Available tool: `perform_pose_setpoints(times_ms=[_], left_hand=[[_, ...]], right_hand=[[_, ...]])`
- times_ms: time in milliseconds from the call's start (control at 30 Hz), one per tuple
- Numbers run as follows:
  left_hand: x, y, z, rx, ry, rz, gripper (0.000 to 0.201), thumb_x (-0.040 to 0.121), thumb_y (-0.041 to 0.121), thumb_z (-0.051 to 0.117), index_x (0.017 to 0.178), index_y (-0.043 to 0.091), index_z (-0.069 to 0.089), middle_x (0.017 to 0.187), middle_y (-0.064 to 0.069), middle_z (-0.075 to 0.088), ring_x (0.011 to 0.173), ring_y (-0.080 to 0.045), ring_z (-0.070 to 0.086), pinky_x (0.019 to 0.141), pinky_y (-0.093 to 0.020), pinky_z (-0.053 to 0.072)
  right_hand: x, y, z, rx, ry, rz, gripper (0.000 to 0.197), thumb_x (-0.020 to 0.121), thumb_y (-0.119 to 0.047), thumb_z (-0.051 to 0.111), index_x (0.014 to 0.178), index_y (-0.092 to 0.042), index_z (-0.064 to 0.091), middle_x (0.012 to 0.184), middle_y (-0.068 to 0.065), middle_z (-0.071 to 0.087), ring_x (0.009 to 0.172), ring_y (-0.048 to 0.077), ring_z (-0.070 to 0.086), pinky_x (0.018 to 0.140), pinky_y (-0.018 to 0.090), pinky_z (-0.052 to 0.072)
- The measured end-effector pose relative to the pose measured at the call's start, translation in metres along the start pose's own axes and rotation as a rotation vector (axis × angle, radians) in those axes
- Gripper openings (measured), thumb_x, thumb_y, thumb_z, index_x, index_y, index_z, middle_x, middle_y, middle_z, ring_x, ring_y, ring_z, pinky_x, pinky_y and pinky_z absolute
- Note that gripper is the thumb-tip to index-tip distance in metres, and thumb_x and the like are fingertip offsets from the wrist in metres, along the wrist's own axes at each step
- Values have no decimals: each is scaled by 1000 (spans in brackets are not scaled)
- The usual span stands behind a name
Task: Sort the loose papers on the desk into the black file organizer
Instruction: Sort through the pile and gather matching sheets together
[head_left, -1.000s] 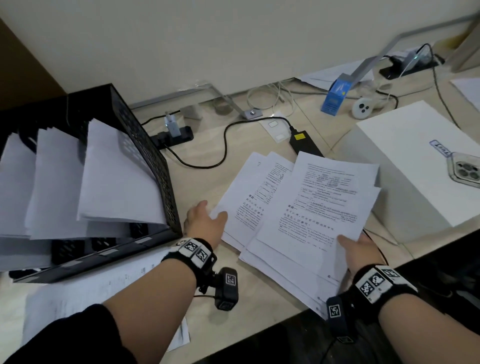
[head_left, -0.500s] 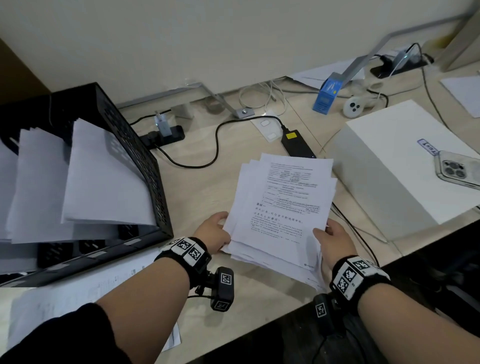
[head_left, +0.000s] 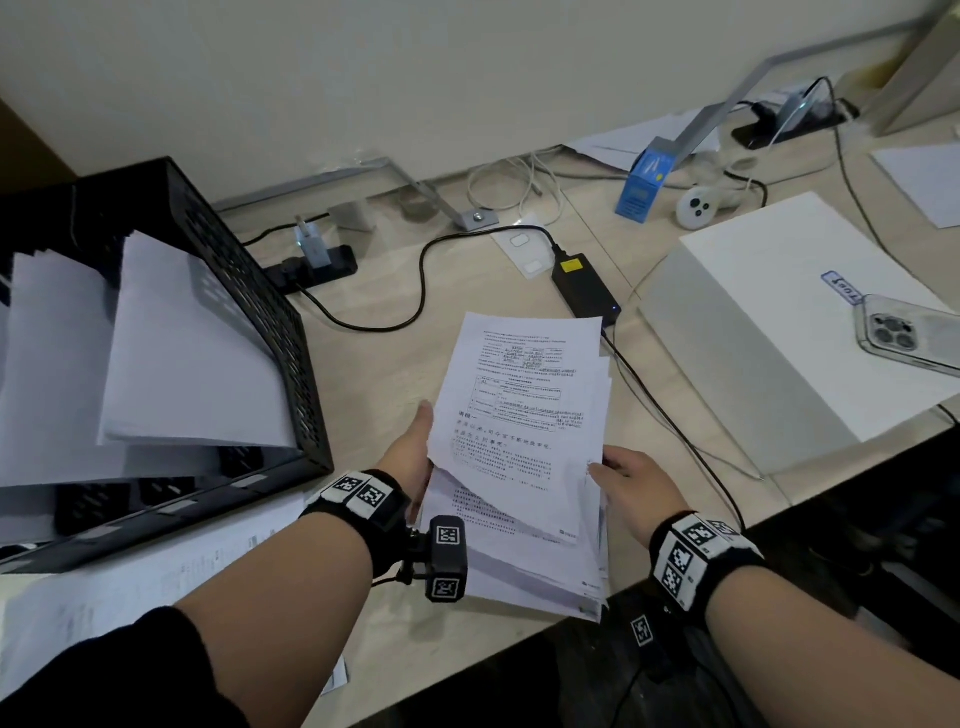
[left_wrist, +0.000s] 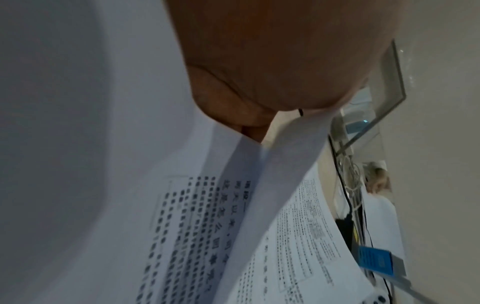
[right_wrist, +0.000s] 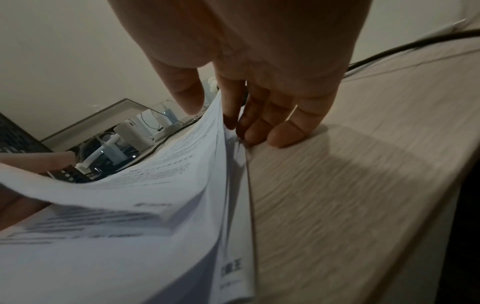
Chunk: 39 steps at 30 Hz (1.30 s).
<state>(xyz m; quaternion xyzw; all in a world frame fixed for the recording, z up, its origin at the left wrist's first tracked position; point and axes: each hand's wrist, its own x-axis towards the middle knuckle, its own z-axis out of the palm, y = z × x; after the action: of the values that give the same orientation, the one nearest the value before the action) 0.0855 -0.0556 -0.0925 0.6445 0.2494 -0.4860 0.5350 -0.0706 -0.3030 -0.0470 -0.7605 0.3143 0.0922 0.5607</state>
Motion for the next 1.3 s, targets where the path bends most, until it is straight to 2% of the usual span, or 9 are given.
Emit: perform_pose_setpoints(times_ms=[200, 333, 500, 667, 833, 933, 1033, 1133, 1300], left_hand=[[-34, -11, 6, 299, -38, 112, 45, 68, 13, 78, 111, 5, 71, 114, -17, 75, 105, -42, 71, 99, -58, 52], [-22, -32, -2, 169, -10, -61, 70, 59, 42, 92, 119, 14, 70, 127, -14, 68, 113, -46, 66, 101, -58, 49], [-51, -23, 11, 465, 181, 330, 30, 96, 24, 64, 123, 13, 69, 119, -7, 73, 103, -25, 69, 91, -31, 52], [-95, 14, 12, 913, 189, 580, 32, 102, 23, 51, 132, 18, 62, 125, -2, 68, 111, -22, 62, 92, -27, 44], [-139, 58, 2, 1245, 202, 740, 24, 100, 24, 45, 98, 35, 66, 99, 7, 69, 95, -19, 62, 81, -34, 51], [-154, 77, -4, 1402, 259, 805, 21, 96, 19, 49, 94, 27, 68, 92, 5, 69, 89, -22, 61, 76, -35, 51], [-166, 81, -14, 1411, 343, 841, 16, 96, 25, 53, 85, 21, 64, 86, 1, 67, 86, -24, 59, 72, -35, 48], [-170, 76, -32, 1233, 393, 803, 12, 90, 32, 64, 86, 22, 68, 85, 2, 67, 88, -22, 62, 75, -32, 48], [-158, 56, -63, 574, 301, 598, 12, 79, 13, 77, 90, 12, 73, 88, -5, 77, 81, -24, 72, 86, -42, 57]], right_hand=[[-2, 2, -2, 62, -40, 23, 31, 97, -18, 57, 119, -38, 67, 107, -11, 74, 104, 21, 69, 90, 33, 54], [-2, 9, -2, 130, -55, 91, 58, 98, -21, 61, 151, -26, 38, 129, -2, 63, 118, 16, 59, 92, 25, 43], [-2, 12, 1, 3, -30, 67, 59, 94, -23, 67, 149, -23, 43, 134, -1, 57, 110, 12, 57, 84, 24, 45], [-3, -4, -6, -226, 276, -154, 101, 80, -24, 80, 157, -34, 17, 164, 2, 18, 150, 21, 23, 122, 41, 24], [-9, -66, -20, -124, 367, -343, 118, 73, -25, 87, 157, -43, 5, 166, -4, 15, 152, 14, 18, 122, 36, 20], [-12, -89, -27, 171, 148, -320, 100, 76, -8, 84, 151, -45, 30, 130, -9, 61, 119, 9, 60, 92, 19, 50], [-19, -101, -32, -37, -34, -292, 24, 84, -5, 75, 105, -17, 72, 99, 2, 75, 93, 21, 70, 69, 18, 52], [-19, -91, -34, -12, -16, -281, 14, 87, -9, 73, 78, -19, 72, 77, 2, 71, 76, 21, 65, 66, 25, 48], [-7, -58, -38, 291, 134, -115, 9, 86, -6, 73, 90, -14, 77, 93, 10, 79, 93, 34, 73, 91, 49, 57]])
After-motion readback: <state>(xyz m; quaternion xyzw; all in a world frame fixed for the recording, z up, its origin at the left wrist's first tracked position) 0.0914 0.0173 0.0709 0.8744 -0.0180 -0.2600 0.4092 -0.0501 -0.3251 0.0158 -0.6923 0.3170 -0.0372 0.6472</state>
